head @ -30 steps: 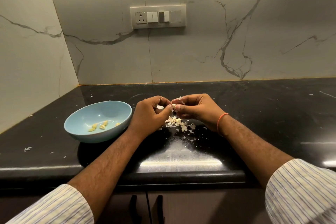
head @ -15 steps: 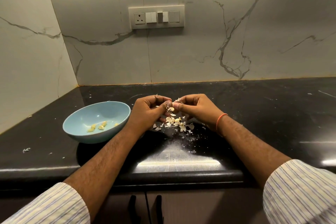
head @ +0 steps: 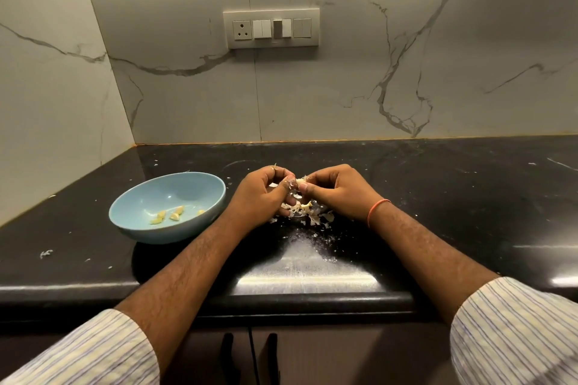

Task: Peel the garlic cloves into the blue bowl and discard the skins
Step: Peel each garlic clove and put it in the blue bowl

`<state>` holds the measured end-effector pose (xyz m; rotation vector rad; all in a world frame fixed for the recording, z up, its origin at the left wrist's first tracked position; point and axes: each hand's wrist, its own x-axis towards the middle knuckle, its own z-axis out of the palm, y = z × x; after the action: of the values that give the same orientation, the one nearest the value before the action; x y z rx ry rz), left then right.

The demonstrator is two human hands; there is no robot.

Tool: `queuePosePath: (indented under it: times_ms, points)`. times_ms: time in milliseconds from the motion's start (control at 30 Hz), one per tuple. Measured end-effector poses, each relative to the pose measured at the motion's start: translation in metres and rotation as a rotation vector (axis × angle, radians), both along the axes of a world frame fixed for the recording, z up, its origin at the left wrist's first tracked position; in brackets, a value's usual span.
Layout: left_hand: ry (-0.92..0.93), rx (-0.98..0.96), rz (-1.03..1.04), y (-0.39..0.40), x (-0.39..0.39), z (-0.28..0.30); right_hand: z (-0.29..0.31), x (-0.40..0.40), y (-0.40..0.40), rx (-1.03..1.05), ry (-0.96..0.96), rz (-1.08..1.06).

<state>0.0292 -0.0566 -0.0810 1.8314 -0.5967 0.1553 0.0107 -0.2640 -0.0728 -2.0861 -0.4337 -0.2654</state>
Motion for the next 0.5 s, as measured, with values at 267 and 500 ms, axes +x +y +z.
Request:
queuePosePath:
  times_ms: [267, 500]
  points:
    - [0.006, -0.007, -0.023, 0.0020, -0.0015, 0.0023, -0.0024, 0.0008, -0.0013, -0.032, -0.129, -0.023]
    - [-0.020, -0.001, -0.014, 0.0005, 0.0003, 0.0000, -0.0075, -0.0004, 0.0036, -0.070, -0.327, -0.141]
